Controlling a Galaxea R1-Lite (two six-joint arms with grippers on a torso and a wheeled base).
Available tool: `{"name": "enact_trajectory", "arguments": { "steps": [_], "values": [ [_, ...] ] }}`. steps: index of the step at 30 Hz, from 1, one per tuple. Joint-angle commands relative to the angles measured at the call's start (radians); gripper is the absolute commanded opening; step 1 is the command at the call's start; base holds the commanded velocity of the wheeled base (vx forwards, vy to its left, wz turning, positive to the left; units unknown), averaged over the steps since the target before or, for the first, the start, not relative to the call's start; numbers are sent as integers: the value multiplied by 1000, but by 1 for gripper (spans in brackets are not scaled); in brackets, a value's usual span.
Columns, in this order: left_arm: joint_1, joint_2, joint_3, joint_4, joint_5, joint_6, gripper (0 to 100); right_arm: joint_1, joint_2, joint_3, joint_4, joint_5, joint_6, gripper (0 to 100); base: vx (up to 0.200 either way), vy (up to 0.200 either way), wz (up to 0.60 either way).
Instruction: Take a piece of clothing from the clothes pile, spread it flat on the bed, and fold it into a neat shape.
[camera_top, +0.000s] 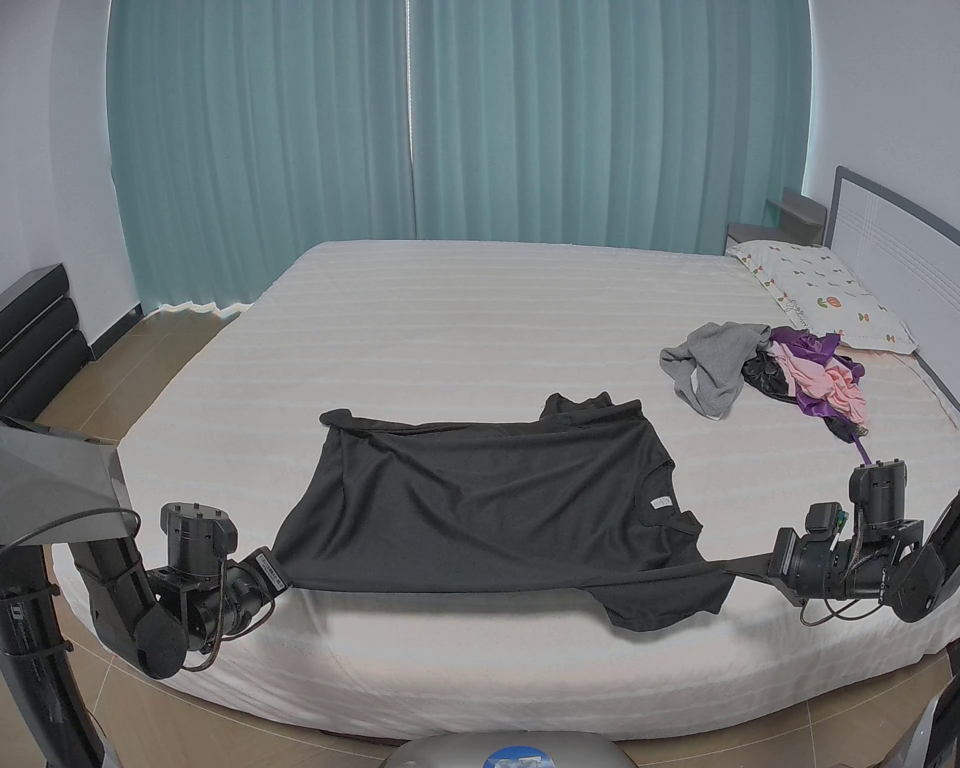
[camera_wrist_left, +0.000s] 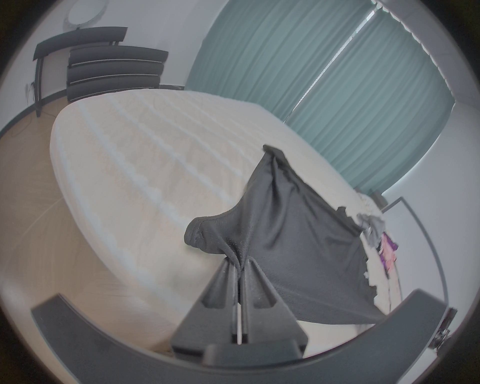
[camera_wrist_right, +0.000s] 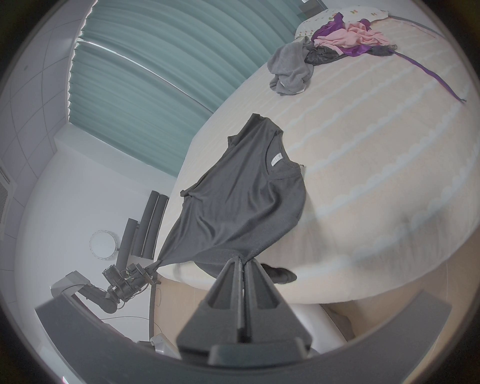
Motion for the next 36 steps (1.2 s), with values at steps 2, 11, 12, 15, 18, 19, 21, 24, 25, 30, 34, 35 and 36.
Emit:
{"name": "enact_trajectory", "arguments": {
  "steps": [2, 11, 12, 15, 18, 19, 21, 24, 25, 30, 34, 35, 36],
  "values": [
    [-9, -8, 16, 81, -1, 51, 0, -10, -12, 55, 28, -1, -35, 0, 0, 0, 0],
    [-50, 44, 29, 91, 1, 61, 0, -4, 109, 86, 99, -12, -173, 0, 0, 0, 0],
    [-50, 52, 29, 91, 1, 62, 0, -4, 121, 86, 99, -10, -184, 0, 0, 0, 0],
    [-50, 67, 29, 86, 1, 68, 0, 2, 163, 77, 96, -12, -205, 0, 0, 0, 0],
    [-50, 69, 29, 86, 1, 68, 0, 13, 206, 57, 86, -15, -207, 100, 0, 0, 0],
    [-50, 69, 29, 88, 1, 68, 0, 13, 217, 46, 82, -16, -205, 100, 0, 0, 0],
    [-52, 69, 29, 86, 1, 68, 0, 7, 233, 22, 66, -15, -203, 100, 0, 0, 0],
    [-52, 69, 29, 88, 1, 68, 0, 2, 252, -9, 50, -15, -193, 100, 0, 0, 0],
    [-52, 70, 29, 88, 1, 68, 0, 2, 267, -21, 43, -16, -193, 100, 0, 0, 0],
    [-52, 69, 29, 83, 1, 68, 0, 2, 332, -60, -16, -16, -190, 100, 0, 0, 0],
    [-52, 69, 28, 83, 1, 68, 0, 2, 365, -86, -59, -38, -188, 100, 0, 0, 0],
    [-52, 70, 29, 83, 1, 68, 0, 2, 379, -100, -67, -59, -188, 100, 0, 0, 0],
    [-52, 69, 29, 83, 1, 68, 0, 2, 393, -112, -72, -76, -188, 100, 0, 0, 0]
  ]
}}
